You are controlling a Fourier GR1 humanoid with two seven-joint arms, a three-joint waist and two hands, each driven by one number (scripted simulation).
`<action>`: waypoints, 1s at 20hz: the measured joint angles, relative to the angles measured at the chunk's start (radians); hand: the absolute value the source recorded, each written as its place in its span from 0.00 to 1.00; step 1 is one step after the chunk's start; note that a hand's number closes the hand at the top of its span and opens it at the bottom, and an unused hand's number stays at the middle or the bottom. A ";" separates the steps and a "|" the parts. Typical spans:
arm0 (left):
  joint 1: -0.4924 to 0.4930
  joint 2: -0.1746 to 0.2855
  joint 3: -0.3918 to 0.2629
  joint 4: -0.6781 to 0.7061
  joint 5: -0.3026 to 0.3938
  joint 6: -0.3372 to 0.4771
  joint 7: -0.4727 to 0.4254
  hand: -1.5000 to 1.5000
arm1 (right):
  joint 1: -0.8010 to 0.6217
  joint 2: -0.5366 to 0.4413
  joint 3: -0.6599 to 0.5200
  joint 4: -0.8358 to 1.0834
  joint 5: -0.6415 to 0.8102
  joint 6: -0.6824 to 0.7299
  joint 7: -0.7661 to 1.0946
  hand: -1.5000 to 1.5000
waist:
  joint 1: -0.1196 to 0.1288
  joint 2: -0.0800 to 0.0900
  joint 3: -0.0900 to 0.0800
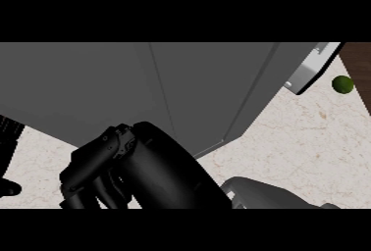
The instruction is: Pick up the wine, place it into the cabinet and close the cabinet
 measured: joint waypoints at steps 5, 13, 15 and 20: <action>0.001 -0.017 0.020 0.032 -0.028 -0.021 -0.011 0.00 | -0.106 0.024 -0.075 0.190 -0.095 0.002 -0.082 1.00 | -0.013 0.000 0.001; 0.009 -0.020 0.071 0.054 -0.040 -0.070 -0.006 0.00 | -0.113 0.033 -0.160 0.368 -0.191 0.039 -0.190 1.00 | -0.023 -0.001 0.002; -0.015 -0.028 0.071 0.063 -0.048 -0.060 0.009 0.00 | -0.108 0.034 -0.185 0.422 -0.197 0.061 -0.221 1.00 | -0.026 -0.001 0.002; -0.021 -0.049 0.084 0.081 -0.078 -0.071 -0.001 0.00 | -0.086 0.029 -0.238 0.505 -0.184 0.161 -0.309 1.00 | -0.025 -0.012 -0.001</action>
